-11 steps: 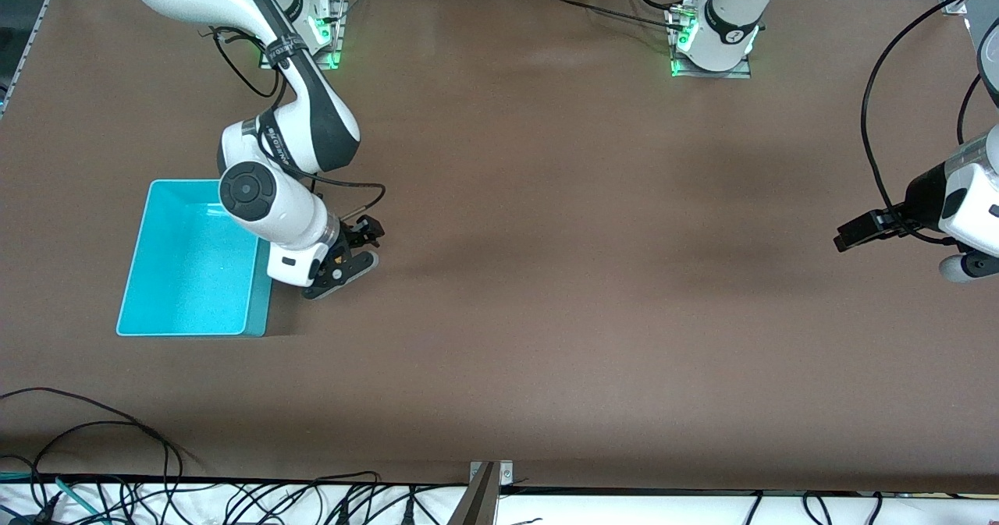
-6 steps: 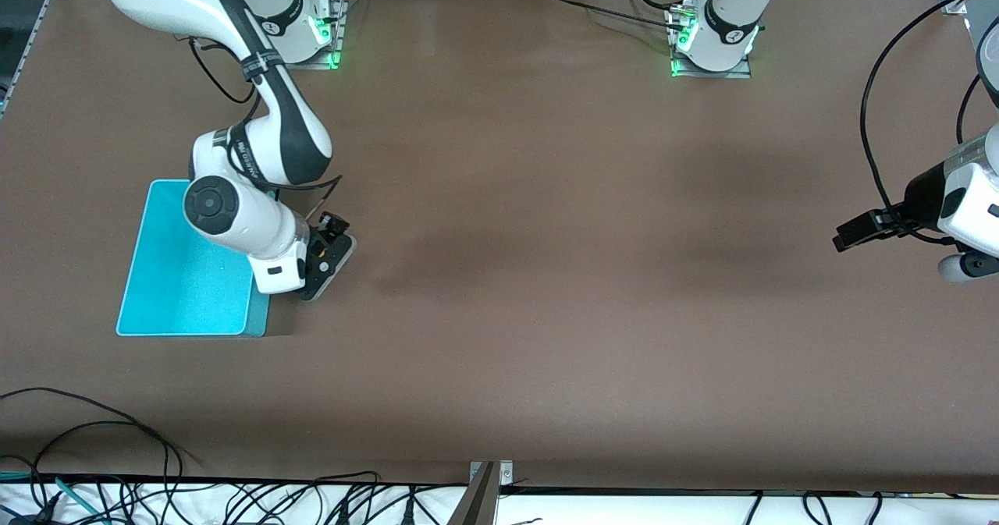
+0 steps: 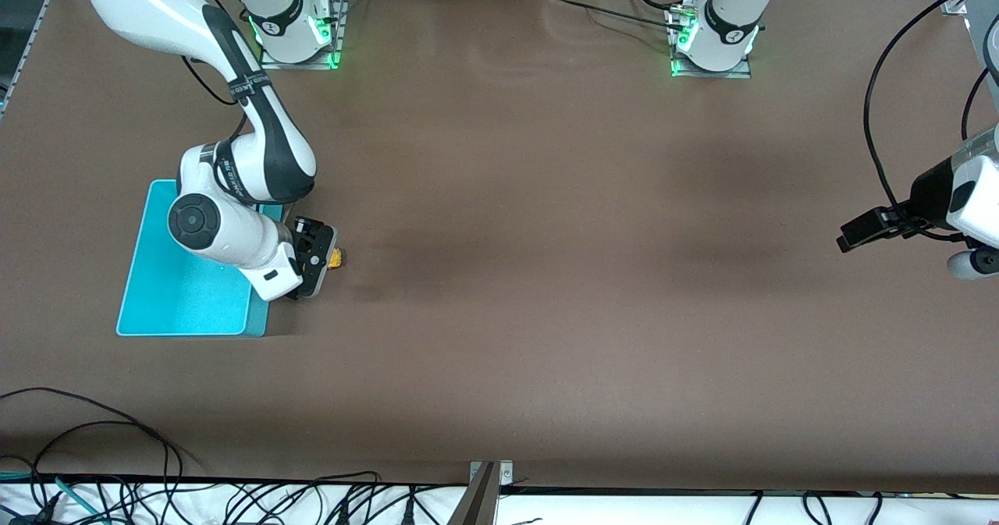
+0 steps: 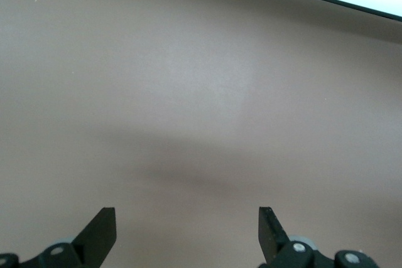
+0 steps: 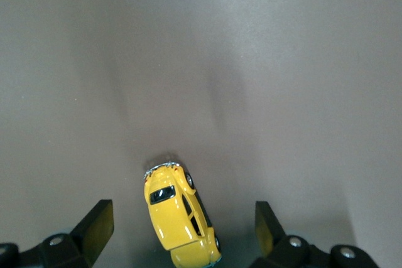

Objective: Wind up and store yellow beetle car
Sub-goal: 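Lower the right gripper and close it on the yellow car, then lift the car with the right gripper and carry it over the box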

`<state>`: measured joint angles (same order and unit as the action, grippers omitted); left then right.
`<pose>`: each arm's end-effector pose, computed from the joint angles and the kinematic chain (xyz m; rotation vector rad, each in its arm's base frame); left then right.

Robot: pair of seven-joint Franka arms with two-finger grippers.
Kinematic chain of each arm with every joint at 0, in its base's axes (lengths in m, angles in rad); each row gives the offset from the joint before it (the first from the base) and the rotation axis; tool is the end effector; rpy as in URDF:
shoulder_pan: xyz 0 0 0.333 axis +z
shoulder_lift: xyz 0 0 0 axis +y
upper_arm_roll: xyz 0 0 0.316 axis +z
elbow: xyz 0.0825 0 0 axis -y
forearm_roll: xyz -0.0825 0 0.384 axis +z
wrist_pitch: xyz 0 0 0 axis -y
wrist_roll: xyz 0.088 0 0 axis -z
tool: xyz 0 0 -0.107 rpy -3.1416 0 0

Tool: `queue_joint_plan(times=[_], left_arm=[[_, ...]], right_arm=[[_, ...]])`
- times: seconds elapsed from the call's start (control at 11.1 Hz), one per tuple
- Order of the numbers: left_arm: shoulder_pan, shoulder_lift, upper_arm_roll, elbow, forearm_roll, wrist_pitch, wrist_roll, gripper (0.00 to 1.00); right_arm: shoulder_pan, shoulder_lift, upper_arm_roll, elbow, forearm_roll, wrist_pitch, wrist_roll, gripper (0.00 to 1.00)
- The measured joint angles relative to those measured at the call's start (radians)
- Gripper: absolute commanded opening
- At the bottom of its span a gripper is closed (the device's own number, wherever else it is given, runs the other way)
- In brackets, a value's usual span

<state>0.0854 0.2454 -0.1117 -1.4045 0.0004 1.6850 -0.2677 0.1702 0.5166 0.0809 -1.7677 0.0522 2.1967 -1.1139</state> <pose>0.6375 -0.0082 0.5684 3.0861 0.3802 0.0503 0.6307 0.1594 0.2649 -2.3908 -1.8628 0.0675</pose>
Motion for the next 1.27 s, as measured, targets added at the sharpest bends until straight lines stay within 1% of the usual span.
queue_joint_plan(times=[0.27, 0.45, 0.63, 0.81, 1.08, 1.27], left_arm=[[-0.051, -0.003, 0.003, 0.003, 0.000, 0.000, 0.000, 1.00], [-0.092, -0.018, 0.038, 0.005, 0.000, -0.002, -0.001, 1.00], [-0.096, -0.024, 0.055, 0.005, 0.000, -0.004, -0.001, 1.00], [-0.096, -0.024, 0.057, 0.005, 0.000, -0.005, -0.001, 1.00], [-0.097, -0.024, 0.057, 0.005, 0.000, -0.006, -0.001, 1.00], [-0.098, -0.024, 0.057, 0.005, 0.000, -0.007, -0.001, 1.00]], right_arm=[[-0.009, 0.019, 0.001, -0.037, 0.000, 0.045, -0.107, 1.00], [-0.026, 0.022, 0.001, -0.081, 0.000, 0.087, -0.148, 1.00], [-0.036, 0.023, 0.001, -0.108, 0.000, 0.111, -0.161, 1.00], [-0.036, 0.023, 0.003, -0.145, 0.000, 0.149, -0.161, 1.00], [-0.036, 0.025, 0.005, -0.241, 0.000, 0.274, -0.167, 1.00], [-0.036, 0.024, 0.005, -0.254, -0.001, 0.296, -0.176, 1.00]])
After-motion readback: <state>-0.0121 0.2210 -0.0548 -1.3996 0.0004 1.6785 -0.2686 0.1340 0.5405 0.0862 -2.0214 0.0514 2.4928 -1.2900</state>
